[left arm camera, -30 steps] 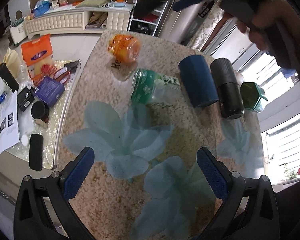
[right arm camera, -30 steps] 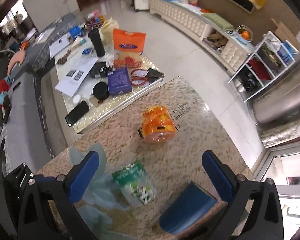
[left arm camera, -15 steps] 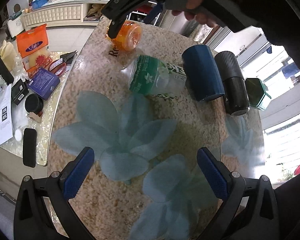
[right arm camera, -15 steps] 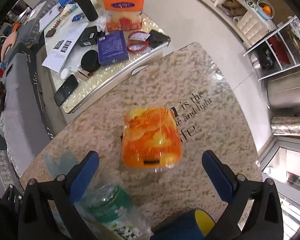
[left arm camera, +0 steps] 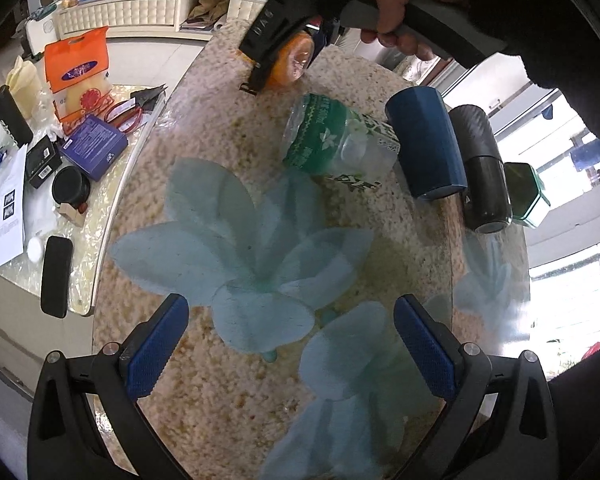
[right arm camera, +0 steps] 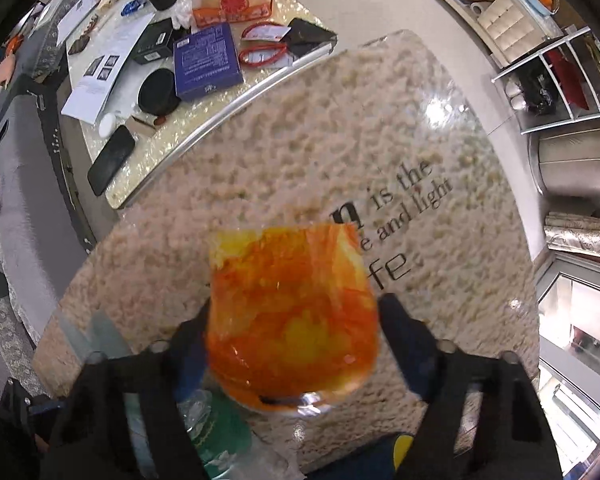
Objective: Flip cup upright
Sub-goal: 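Close the right gripper around the orange cup's body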
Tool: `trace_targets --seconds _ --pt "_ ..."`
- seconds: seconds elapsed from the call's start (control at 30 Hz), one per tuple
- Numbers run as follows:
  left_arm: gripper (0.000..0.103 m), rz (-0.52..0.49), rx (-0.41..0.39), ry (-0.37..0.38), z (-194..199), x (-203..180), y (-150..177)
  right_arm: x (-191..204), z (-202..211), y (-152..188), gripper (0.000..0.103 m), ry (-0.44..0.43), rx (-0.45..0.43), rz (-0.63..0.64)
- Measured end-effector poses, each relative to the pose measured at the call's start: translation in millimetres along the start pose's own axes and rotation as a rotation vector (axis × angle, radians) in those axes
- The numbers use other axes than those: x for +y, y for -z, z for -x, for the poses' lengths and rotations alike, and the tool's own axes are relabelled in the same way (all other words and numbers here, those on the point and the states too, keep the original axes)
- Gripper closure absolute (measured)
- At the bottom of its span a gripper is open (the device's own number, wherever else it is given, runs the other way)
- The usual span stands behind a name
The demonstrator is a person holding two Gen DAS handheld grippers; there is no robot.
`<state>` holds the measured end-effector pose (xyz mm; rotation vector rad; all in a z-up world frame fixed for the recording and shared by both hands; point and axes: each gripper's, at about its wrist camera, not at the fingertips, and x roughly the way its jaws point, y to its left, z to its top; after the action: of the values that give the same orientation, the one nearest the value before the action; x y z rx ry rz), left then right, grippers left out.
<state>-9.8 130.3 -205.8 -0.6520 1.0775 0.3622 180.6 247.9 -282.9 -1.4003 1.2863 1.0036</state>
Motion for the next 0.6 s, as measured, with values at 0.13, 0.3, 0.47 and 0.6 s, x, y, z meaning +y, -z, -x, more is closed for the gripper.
trace_targets --seconds 0.13,0.3,0.47,0.6 --pt "0.000 0.002 0.001 0.002 -0.1 1.2 0.3 -3.8 7.9 4.4 0.037 -0.001 -0.032 0.004" --pt "0.000 0.003 0.004 0.000 0.5 0.4 1.6 -5.7 11.4 10.5 0.039 -0.013 -0.038 0.011" --pt "0.000 0.003 0.003 -0.001 2.6 -0.2 2.3 -8.8 15.0 22.0 0.039 -0.031 -0.053 -0.002" --pt "0.000 -0.007 0.000 0.003 8.1 -4.6 3.0 -18.3 33.1 32.4 0.039 -0.040 -0.068 -0.023"
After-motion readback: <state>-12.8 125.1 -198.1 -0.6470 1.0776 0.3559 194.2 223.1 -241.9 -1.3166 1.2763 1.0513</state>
